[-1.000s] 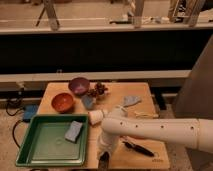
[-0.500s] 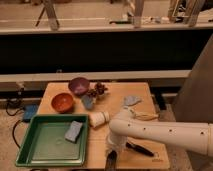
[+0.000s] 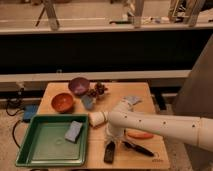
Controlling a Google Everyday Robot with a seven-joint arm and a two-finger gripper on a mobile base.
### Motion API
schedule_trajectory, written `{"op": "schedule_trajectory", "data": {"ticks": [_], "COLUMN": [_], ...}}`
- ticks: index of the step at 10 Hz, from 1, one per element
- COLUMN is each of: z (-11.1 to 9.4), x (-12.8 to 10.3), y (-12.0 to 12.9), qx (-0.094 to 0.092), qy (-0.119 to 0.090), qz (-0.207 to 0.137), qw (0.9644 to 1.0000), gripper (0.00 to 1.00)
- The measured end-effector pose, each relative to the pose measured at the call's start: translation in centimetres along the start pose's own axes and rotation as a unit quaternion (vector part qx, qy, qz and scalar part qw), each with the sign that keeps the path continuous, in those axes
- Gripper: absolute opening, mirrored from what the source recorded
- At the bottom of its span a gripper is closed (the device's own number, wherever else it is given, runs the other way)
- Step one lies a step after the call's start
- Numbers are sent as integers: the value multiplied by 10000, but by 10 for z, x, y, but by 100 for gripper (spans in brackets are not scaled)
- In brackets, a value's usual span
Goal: Wipe table surface with eraser
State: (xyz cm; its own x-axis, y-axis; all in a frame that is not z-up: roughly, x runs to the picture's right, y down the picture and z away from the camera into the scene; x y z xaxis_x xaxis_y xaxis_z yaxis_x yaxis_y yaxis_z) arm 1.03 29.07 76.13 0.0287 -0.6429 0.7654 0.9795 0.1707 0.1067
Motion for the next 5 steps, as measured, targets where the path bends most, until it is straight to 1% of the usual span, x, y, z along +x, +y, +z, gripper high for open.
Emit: {"op": "schedule_trajectory", "data": {"ticks": [2, 3, 4, 5], "z": [0, -1, 0, 2], "x": [5, 6, 5, 0], "y": [-23, -35, -41, -51], "qx": [38, 58, 70, 82], "qy": [-53, -112, -172, -265], "qz": [-242, -424, -523, -670], "qw": [9997, 9990, 9985, 9974], "gripper": [0, 0, 0, 0]}}
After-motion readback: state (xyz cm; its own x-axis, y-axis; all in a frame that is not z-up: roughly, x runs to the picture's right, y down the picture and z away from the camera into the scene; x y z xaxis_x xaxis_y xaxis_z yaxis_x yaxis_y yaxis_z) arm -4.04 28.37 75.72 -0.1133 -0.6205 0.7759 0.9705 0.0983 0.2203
